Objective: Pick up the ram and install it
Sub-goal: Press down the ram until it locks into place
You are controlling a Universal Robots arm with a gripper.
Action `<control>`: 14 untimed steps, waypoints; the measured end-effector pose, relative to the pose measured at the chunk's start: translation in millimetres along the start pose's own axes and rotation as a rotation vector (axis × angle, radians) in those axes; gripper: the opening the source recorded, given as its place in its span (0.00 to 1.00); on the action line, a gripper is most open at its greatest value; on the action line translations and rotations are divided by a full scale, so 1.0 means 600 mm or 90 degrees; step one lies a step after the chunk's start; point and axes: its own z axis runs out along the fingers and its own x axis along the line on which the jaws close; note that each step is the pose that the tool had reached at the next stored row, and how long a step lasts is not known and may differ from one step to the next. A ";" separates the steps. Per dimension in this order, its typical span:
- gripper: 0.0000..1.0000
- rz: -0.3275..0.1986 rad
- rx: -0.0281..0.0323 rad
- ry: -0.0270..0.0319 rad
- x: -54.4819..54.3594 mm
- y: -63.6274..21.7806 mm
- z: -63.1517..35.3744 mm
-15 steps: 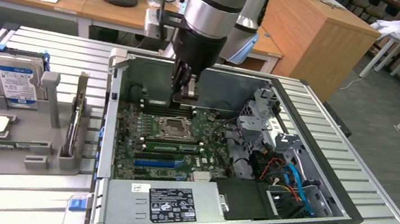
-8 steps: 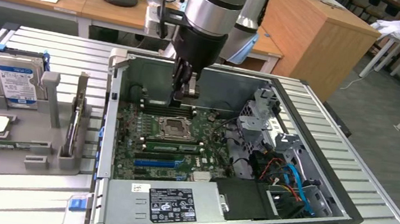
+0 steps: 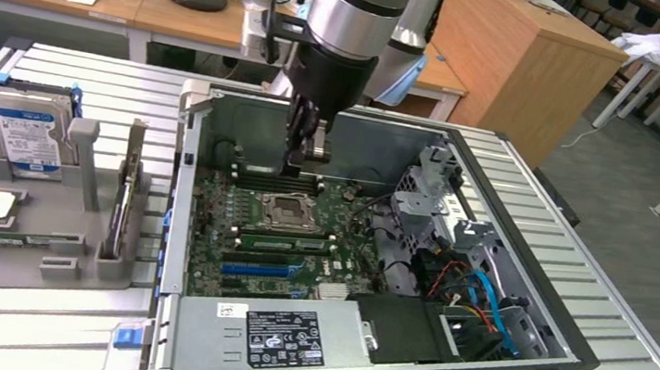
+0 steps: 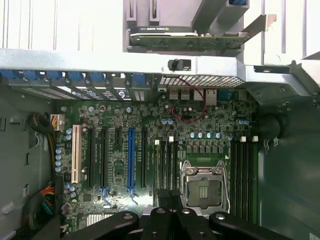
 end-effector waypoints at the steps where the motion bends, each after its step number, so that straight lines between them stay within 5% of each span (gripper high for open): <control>1: 0.11 0.000 0.0001 -0.0001 0.000 -0.002 0.000; 14: 0.11 0.000 0.0001 -0.0002 0.000 -0.043 -0.002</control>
